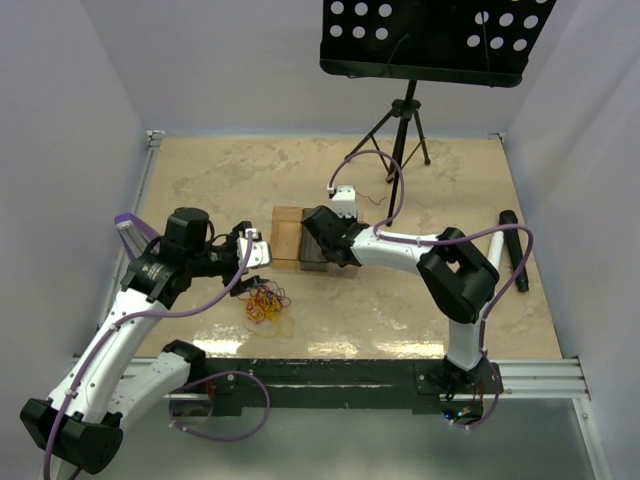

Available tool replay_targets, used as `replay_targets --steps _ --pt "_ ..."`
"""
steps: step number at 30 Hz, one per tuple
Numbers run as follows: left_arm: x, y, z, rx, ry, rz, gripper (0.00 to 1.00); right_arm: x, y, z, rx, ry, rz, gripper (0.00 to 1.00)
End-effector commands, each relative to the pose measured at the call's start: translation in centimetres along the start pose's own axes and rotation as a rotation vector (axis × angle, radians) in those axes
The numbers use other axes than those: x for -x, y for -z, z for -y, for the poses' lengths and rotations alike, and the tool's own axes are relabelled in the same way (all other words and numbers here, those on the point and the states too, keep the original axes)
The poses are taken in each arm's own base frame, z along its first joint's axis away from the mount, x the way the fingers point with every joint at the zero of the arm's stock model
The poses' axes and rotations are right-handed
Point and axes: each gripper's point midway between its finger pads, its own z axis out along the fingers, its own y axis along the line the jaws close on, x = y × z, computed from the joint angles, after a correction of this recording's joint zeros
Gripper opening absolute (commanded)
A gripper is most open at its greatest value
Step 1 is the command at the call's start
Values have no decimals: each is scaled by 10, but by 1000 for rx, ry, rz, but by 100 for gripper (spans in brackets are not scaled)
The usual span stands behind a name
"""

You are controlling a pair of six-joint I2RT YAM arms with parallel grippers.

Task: Untangle the cables
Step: Place the cable in the bin.

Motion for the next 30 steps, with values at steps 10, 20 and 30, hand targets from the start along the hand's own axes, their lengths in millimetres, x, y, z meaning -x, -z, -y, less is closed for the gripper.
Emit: replay_targets --steps 10,20,30 --pt "3 0 2 -2 -8 26 80 68 32 -20 120 -101 40 53" --pt "-2 -1 5 -12 -14 12 80 101 64 6 135 -215 71 55" --pt "0 -2 6 -23 -18 21 80 63 49 73 119 -410 -16 61"
